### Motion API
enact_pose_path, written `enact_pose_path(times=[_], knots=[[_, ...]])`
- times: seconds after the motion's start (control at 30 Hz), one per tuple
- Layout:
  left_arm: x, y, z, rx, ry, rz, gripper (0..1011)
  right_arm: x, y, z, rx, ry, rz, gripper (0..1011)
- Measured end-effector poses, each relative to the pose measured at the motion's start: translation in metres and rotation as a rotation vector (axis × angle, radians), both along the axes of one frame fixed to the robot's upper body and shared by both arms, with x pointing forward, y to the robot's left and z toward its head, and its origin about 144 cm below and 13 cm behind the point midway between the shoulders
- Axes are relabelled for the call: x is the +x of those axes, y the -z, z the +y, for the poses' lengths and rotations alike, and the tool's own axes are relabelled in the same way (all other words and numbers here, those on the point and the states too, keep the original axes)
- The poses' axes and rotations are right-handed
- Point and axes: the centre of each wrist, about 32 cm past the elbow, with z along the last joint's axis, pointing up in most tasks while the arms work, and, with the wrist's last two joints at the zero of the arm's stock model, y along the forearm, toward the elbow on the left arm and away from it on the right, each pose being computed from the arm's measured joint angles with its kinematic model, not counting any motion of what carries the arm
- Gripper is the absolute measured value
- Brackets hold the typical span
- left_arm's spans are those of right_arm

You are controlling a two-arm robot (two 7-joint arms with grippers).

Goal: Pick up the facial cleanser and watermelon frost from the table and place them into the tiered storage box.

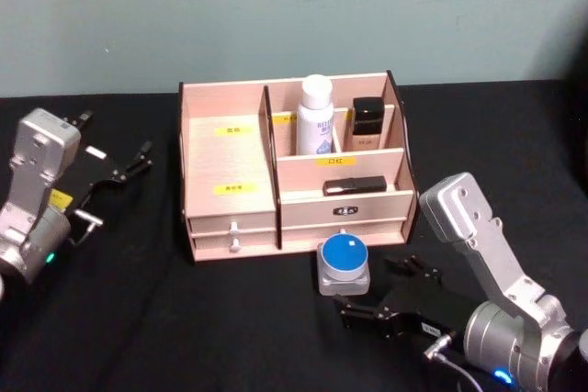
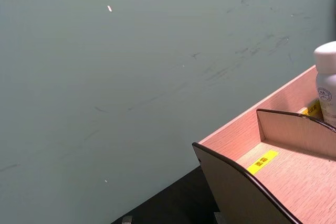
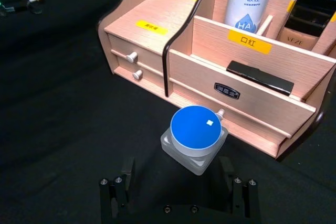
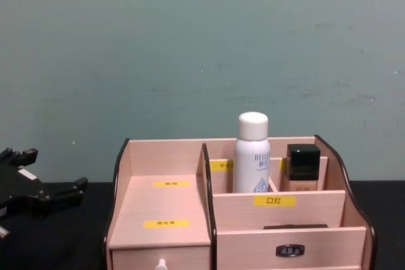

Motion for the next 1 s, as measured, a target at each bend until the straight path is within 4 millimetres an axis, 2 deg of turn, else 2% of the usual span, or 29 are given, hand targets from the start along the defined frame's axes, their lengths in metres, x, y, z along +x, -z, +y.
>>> enact_pose_path(times=[1.0], knots=[[0.000, 0.000, 0.000, 0.000, 0.000, 0.000, 1001, 0.027, 0.012, 0.017, -0.062, 0.013, -0.021, 1000]])
